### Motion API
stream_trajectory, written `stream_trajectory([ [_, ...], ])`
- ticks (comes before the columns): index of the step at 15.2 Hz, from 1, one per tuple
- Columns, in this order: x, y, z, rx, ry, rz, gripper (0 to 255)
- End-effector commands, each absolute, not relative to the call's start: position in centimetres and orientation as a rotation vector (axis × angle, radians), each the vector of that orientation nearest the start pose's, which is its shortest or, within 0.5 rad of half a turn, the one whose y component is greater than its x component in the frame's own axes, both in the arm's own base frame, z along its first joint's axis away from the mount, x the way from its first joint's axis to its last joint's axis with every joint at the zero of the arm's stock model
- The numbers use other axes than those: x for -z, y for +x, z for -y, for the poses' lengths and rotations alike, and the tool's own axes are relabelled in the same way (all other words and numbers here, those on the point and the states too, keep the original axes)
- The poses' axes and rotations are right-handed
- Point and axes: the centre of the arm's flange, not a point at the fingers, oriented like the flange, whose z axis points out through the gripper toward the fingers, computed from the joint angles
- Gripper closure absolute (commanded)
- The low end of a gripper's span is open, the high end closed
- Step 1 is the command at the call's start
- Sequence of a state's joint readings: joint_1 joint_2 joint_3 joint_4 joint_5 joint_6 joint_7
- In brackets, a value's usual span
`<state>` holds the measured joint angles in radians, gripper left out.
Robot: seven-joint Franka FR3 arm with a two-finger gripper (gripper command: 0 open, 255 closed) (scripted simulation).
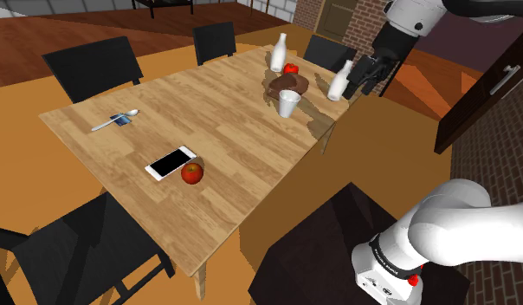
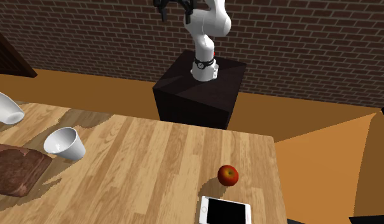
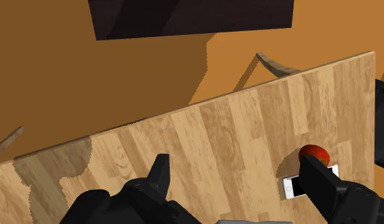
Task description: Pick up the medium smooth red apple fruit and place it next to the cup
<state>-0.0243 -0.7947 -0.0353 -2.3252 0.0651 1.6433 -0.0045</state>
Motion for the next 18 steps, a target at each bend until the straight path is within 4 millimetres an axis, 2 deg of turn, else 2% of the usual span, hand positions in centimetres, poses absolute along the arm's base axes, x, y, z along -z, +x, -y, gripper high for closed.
stream_trajectory([
  [1, -61.5, 31.2, 1.6, 0.175, -3.048, -0.072, 0],
  [18, -48.2, 44.4, -11.6, 0.097, -3.058, -0.115, 0],
])
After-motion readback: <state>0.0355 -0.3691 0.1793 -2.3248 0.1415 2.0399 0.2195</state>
